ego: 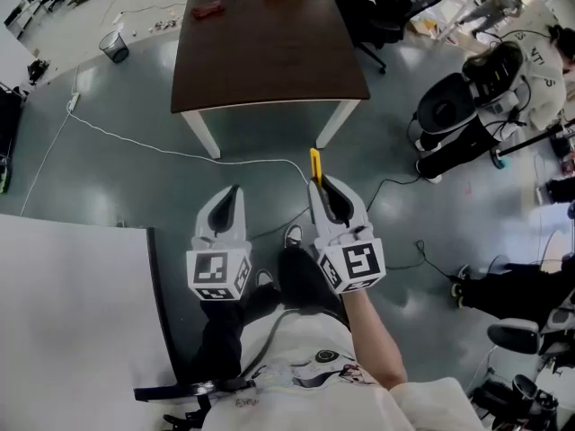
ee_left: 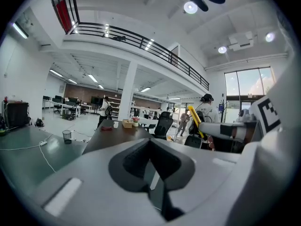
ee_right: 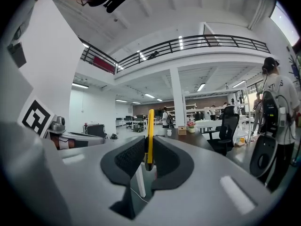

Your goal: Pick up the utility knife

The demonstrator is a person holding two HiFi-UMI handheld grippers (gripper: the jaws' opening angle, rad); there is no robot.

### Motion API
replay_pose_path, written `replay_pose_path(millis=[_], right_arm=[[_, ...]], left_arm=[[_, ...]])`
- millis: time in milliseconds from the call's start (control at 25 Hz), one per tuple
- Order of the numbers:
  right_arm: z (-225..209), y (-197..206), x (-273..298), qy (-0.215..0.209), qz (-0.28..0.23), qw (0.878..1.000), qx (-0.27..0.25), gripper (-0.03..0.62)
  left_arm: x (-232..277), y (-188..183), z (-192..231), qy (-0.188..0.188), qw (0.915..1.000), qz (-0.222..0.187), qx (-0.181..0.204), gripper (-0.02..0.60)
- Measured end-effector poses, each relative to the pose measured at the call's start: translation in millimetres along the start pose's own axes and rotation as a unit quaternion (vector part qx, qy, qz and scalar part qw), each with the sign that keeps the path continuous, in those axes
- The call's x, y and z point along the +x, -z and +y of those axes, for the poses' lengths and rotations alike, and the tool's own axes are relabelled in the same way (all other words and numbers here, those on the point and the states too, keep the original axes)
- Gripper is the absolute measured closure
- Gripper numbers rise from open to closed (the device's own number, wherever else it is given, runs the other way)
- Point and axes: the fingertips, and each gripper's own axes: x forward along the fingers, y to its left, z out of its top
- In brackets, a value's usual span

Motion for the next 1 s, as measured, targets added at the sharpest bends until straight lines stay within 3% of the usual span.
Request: replay_pose_path(millis=[320, 600, 1000], right_arm=[[26, -13, -31, -0.009, -0.024, 1.0, -0.013, 0.543], [16, -33, -32, -0.008, -0.054, 0.998, -0.021, 0.543], [8, -40, -34, -0.006, -0.056, 0.998, -0.015, 0.543]], left_arm=[[-32, -22, -14, -0.006, 0.9993, -0.033, 0.02, 0.583], [-22, -51, -27, -0.006, 0.997, -0.065, 0.041, 0.583], [-15, -68, -39, 0.001, 0.9955, -0.075, 0.058, 0.583]])
